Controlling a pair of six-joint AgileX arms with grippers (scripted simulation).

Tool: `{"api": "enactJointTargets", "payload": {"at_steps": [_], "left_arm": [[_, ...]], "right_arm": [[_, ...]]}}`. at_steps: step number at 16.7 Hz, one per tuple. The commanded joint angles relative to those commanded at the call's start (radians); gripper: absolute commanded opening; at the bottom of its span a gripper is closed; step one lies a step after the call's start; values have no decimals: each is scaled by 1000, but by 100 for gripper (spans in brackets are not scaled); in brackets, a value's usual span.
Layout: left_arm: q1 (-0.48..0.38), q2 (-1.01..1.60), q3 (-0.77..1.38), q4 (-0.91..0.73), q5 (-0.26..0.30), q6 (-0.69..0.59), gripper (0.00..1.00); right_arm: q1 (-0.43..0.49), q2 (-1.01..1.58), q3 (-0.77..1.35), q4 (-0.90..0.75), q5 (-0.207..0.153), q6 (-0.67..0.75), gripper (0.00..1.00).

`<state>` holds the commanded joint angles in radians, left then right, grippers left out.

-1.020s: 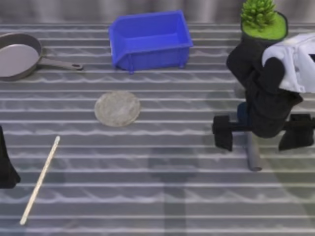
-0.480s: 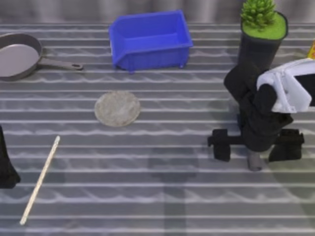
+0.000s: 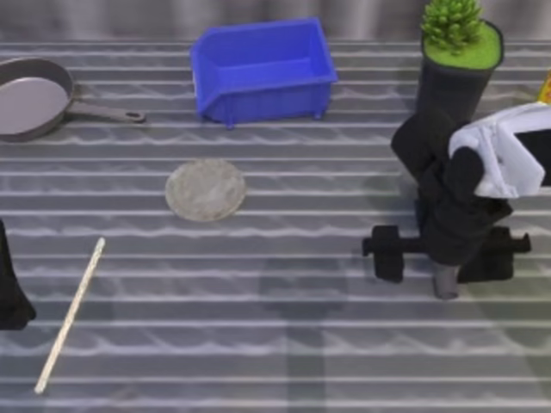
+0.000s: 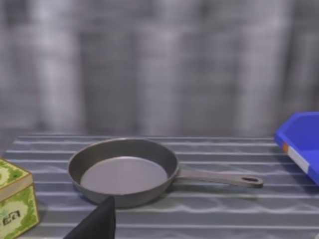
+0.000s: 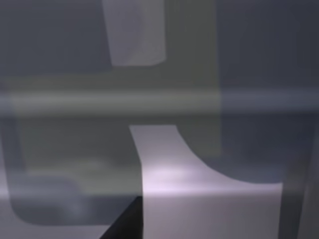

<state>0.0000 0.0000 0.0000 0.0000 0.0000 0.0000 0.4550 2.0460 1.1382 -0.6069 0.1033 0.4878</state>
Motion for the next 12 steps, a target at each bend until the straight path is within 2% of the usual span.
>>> {"api": "enactJointTargets", "payload": {"at_steps": [7,12], "left_arm": [[0,0,0,0,0,0,100],[0,0,0,0,0,0,100]], "right_arm": [[0,0,0,0,0,0,2],[0,0,0,0,0,0,0]]}}
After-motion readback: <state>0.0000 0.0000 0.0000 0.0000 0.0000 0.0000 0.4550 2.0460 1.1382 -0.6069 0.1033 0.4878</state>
